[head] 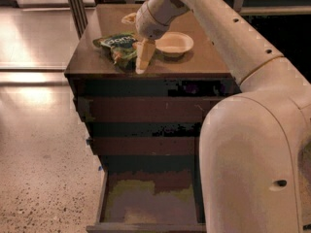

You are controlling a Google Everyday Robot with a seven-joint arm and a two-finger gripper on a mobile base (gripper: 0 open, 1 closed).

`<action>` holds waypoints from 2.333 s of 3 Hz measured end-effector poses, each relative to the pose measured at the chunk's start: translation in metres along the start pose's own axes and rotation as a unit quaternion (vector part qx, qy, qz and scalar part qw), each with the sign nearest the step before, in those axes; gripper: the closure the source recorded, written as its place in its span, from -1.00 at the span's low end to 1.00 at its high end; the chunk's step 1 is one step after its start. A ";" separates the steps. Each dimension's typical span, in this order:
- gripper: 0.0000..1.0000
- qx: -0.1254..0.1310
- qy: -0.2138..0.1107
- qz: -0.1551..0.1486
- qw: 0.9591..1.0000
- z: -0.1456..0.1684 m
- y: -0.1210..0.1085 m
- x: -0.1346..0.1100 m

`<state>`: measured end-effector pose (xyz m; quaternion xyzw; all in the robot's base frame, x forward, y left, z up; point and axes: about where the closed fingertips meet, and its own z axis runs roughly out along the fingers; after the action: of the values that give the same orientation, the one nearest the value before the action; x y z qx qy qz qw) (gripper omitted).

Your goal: Place green rice chip bag into bottom drawer

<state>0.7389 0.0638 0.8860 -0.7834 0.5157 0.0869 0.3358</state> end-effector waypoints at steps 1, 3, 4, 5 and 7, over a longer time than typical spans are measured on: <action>-1.00 -0.013 -0.017 -0.010 1.000 0.026 -0.004 -0.002; -1.00 -0.026 -0.022 -0.002 0.999 0.100 -0.009 0.021; -1.00 -0.016 -0.015 -0.028 0.999 0.080 -0.022 -0.002; -1.00 -0.011 -0.010 -0.049 0.999 0.067 -0.029 -0.018; 0.00 -0.011 -0.010 -0.050 0.999 0.067 -0.029 -0.018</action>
Offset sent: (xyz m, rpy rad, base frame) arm 0.0094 0.0123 -0.0084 0.0183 0.0057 0.0393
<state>0.7703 0.1255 0.8566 -0.8108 0.4719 0.0839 0.3360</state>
